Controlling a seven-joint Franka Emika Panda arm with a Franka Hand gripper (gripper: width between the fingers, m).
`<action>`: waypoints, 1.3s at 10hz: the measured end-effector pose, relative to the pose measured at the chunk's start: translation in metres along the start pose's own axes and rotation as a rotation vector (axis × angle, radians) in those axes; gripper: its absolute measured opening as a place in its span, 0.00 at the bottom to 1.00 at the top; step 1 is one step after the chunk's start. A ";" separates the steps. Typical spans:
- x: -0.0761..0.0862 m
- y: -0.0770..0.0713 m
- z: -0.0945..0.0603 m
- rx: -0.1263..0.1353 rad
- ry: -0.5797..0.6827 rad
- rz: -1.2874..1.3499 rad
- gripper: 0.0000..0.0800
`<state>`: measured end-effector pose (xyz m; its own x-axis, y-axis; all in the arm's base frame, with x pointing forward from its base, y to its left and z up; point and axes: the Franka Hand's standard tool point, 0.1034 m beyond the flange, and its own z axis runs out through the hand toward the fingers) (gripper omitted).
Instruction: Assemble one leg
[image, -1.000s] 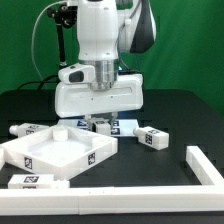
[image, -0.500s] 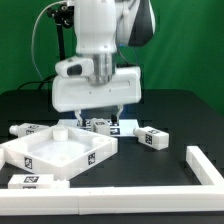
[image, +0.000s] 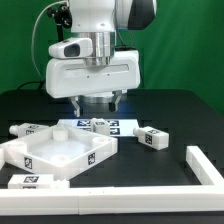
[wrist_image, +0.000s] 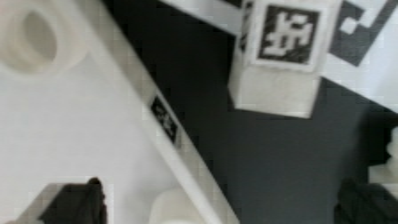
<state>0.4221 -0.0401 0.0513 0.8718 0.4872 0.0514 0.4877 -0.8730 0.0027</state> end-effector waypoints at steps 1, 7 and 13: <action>0.005 0.008 0.007 0.003 -0.004 -0.032 0.81; 0.006 0.008 0.020 0.020 -0.022 -0.056 0.81; 0.001 0.008 0.043 0.017 -0.023 -0.058 0.57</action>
Offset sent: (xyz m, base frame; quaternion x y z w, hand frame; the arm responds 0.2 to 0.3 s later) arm 0.0000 0.0000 0.0000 0.0000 0.0000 0.0000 1.0000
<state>0.4294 -0.0457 0.0085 0.8427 0.5377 0.0283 0.5381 -0.8428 -0.0118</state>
